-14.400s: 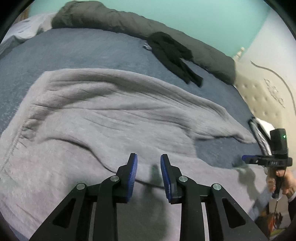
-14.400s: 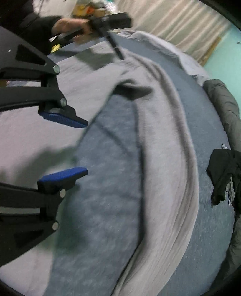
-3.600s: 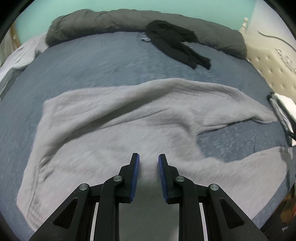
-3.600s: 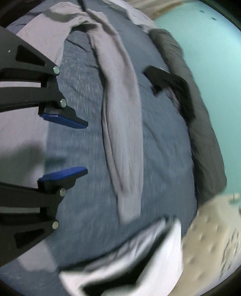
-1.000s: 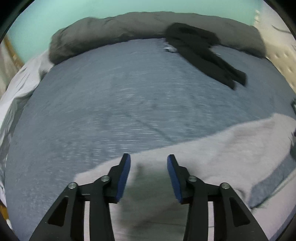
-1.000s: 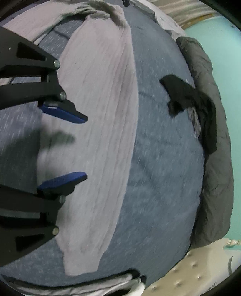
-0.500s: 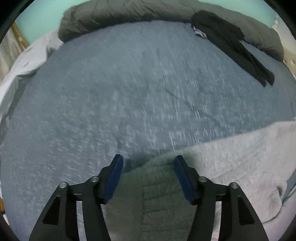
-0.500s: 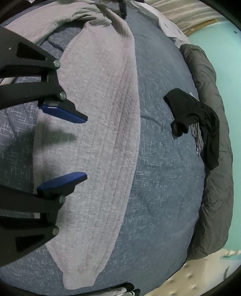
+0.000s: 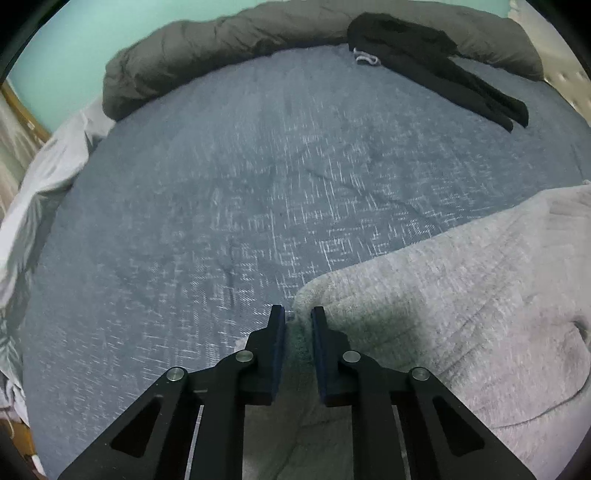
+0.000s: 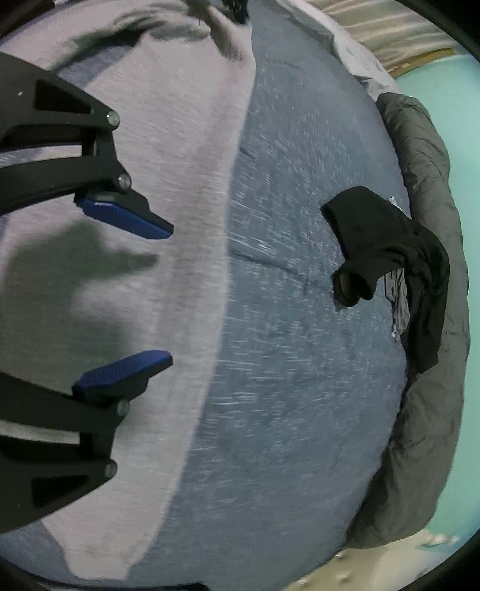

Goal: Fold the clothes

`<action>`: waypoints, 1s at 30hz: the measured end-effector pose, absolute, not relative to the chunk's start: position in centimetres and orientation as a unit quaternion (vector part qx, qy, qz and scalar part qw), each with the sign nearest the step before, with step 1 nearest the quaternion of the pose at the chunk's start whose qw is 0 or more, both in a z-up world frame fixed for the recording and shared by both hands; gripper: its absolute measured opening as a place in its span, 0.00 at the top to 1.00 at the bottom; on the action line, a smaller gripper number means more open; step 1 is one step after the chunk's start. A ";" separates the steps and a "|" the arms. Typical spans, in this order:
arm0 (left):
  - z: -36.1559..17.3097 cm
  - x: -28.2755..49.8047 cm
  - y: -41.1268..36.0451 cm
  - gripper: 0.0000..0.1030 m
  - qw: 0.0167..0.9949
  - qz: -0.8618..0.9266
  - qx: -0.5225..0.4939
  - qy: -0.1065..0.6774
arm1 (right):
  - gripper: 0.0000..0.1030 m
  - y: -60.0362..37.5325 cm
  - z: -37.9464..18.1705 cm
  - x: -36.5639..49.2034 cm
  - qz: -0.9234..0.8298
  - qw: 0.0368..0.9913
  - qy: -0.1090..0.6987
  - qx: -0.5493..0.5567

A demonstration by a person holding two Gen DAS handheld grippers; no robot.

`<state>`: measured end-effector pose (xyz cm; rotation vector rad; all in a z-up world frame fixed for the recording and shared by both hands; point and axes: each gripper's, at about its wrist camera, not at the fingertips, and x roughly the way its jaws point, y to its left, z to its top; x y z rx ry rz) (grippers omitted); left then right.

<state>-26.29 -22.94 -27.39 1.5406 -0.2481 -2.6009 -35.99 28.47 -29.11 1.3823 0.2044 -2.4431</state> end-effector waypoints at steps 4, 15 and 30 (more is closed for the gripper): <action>-26.0 -26.2 -23.2 0.86 0.066 -0.867 0.487 -0.082 | 0.38 27.1 -28.9 -37.3 -0.860 0.162 0.085 0.476; -24.0 -28.4 -24.0 0.87 0.103 -0.883 0.450 -0.080 | 0.33 24.5 -31.8 -39.2 -0.835 0.177 0.135 0.503; -25.5 -29.7 -25.6 0.89 0.147 -0.875 0.458 -0.050 | 0.95 24.1 -30.0 -37.1 -0.852 0.231 0.173 0.437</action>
